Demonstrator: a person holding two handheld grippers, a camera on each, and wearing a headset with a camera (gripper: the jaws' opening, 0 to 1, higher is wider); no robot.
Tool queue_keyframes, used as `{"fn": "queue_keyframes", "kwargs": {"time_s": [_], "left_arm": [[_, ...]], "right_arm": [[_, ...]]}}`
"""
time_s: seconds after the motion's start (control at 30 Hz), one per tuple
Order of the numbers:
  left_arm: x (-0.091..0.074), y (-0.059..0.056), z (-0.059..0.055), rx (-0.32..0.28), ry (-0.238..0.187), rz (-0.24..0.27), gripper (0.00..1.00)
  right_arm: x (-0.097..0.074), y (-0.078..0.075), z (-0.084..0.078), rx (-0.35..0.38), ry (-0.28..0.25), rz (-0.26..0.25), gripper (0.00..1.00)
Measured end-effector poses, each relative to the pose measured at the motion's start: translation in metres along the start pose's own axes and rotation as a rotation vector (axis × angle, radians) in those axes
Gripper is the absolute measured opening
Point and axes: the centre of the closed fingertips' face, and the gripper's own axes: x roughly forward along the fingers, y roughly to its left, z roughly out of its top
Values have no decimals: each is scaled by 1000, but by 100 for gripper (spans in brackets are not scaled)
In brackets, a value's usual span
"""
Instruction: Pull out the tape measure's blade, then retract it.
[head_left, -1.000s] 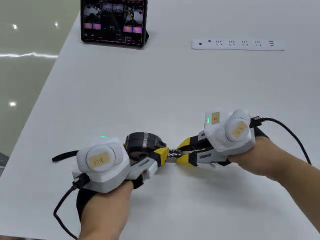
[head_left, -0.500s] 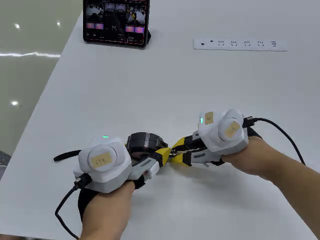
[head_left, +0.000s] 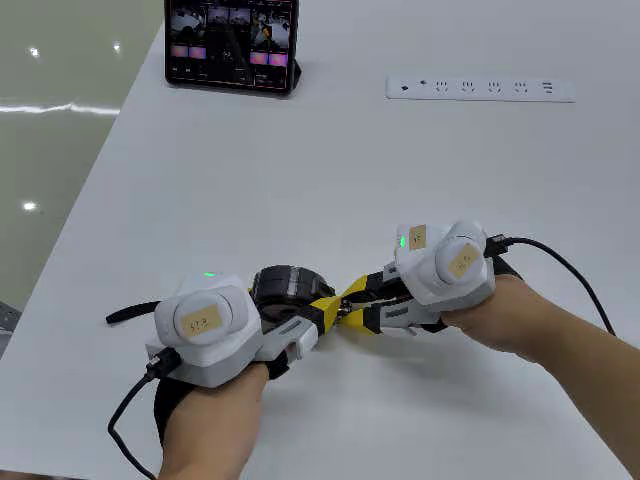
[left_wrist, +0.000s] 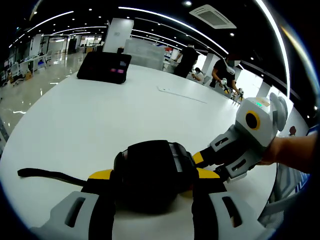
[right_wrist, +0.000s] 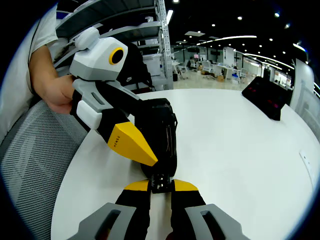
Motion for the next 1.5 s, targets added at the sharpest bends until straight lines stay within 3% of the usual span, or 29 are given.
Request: {"fn": "queue_keyframes", "kwargs": {"time_s": [0.4, 0.67, 0.8, 1.03, 1.37, 1.5], "left_arm": [[0, -1, 0, 36, -1, -2, 60], [-1, 0, -5, 62, 25, 4, 60], [-3, 1, -7, 115, 33, 13, 60], [-4, 3, -5, 98, 25, 11, 61], [-6, 2, -1, 104, 20, 3, 62], [-8, -2, 2, 142, 17, -8, 65]], "right_arm": [[-4, -2, 3, 18, 4, -10, 19], [-5, -2, 5, 60, -9, -19, 27], [-5, -2, 5, 70, -8, -24, 31], [-6, -1, 5, 74, -7, -26, 32], [-12, -1, 5, 92, -22, -64, 39], [-20, -1, 7, 96, -35, -91, 44]]}}
